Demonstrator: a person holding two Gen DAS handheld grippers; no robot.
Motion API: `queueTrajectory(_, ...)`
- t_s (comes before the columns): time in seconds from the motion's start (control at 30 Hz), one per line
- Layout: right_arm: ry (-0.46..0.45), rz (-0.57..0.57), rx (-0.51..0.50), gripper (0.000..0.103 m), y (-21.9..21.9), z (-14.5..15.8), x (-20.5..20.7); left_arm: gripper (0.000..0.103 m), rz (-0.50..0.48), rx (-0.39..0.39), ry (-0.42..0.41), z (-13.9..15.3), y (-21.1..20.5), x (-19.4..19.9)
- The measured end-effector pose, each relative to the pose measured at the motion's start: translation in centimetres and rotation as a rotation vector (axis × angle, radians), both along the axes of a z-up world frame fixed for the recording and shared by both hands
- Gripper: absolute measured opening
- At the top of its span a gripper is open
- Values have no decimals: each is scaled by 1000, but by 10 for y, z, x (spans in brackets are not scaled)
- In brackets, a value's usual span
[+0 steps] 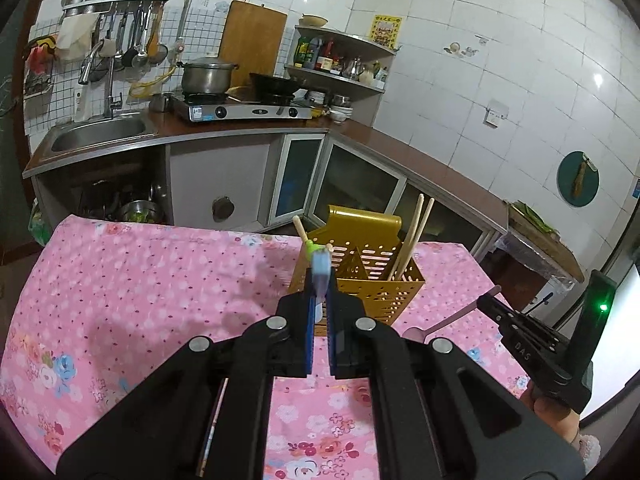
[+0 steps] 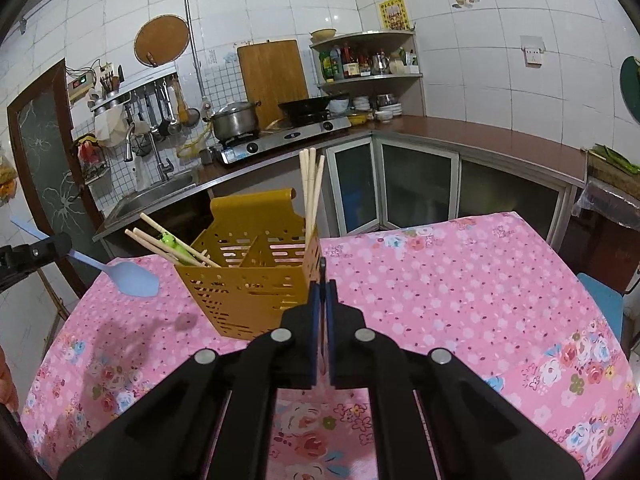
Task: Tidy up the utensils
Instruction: 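Lower both spoons into the yellow holder and open both tools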
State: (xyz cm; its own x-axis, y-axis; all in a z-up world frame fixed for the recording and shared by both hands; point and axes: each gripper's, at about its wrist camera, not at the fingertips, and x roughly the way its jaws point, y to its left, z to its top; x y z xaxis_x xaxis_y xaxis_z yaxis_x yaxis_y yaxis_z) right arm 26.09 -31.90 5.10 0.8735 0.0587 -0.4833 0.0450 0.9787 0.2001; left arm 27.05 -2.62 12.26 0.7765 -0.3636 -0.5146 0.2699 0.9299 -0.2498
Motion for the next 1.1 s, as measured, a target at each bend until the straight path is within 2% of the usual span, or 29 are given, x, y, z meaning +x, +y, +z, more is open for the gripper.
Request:
queueTrajectory(0.33, -57, -15, 14, 3, -8, 27, -12, 3, -12, 21, -16, 16, -4, -3)
queueTrajectory(0.53, -113, -14, 6, 3, -14, 71, -14, 3, -28, 68, -21, 40, -21, 9)
queueTrajectory(0.7, -124, -1, -14, 3, -11, 108, 3, 3, -36, 138, -17, 54, -46, 33)
queueTrajectory(0.87, -82, 33, 6, 3, -5, 119, 34, 3, -47, 177, 10, 43, -69, 66)
queueTrajectory(1.1, 23, 47, -22, 3, 6, 90, 81, 3, -49, 233, 62, 2, -87, 105)
